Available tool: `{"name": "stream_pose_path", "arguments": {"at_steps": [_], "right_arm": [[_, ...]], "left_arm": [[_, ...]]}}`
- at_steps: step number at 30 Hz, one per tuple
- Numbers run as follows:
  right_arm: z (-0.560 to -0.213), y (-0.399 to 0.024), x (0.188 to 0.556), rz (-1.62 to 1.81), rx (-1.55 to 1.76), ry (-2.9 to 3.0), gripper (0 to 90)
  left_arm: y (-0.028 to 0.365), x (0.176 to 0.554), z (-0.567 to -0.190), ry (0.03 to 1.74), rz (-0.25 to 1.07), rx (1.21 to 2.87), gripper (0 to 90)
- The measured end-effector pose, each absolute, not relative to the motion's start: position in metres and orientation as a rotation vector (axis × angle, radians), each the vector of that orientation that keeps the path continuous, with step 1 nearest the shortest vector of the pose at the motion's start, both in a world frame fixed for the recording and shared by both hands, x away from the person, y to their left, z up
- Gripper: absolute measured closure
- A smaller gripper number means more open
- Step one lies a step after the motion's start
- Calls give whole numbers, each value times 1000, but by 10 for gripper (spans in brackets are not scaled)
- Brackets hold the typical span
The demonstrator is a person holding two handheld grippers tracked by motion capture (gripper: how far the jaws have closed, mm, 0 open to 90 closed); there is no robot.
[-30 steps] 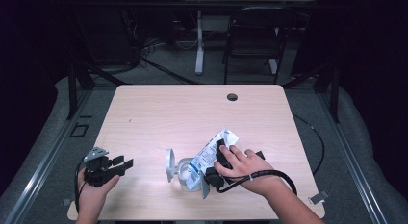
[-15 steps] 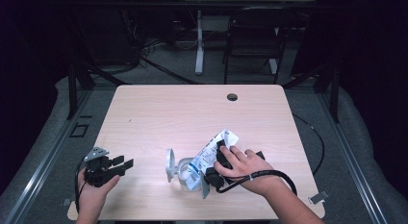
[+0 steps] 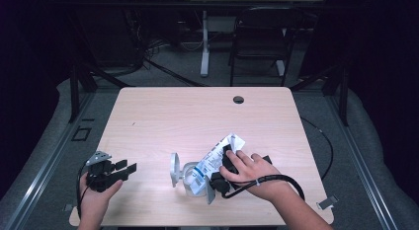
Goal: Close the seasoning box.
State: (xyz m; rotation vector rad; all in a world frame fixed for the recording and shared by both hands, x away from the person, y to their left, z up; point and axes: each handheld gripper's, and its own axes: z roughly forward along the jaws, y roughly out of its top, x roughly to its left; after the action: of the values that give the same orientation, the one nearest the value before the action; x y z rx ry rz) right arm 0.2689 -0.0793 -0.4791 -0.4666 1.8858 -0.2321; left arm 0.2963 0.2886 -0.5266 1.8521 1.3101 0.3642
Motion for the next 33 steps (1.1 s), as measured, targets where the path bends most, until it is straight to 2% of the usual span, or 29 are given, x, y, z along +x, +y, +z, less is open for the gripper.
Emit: {"name": "stream_pose_path", "arguments": {"at_steps": [33], "right_arm": [[-482,-81,264,-203,-477,1899,797]], "left_arm": [[289,297,-527,1312,364,1847,527]]}}
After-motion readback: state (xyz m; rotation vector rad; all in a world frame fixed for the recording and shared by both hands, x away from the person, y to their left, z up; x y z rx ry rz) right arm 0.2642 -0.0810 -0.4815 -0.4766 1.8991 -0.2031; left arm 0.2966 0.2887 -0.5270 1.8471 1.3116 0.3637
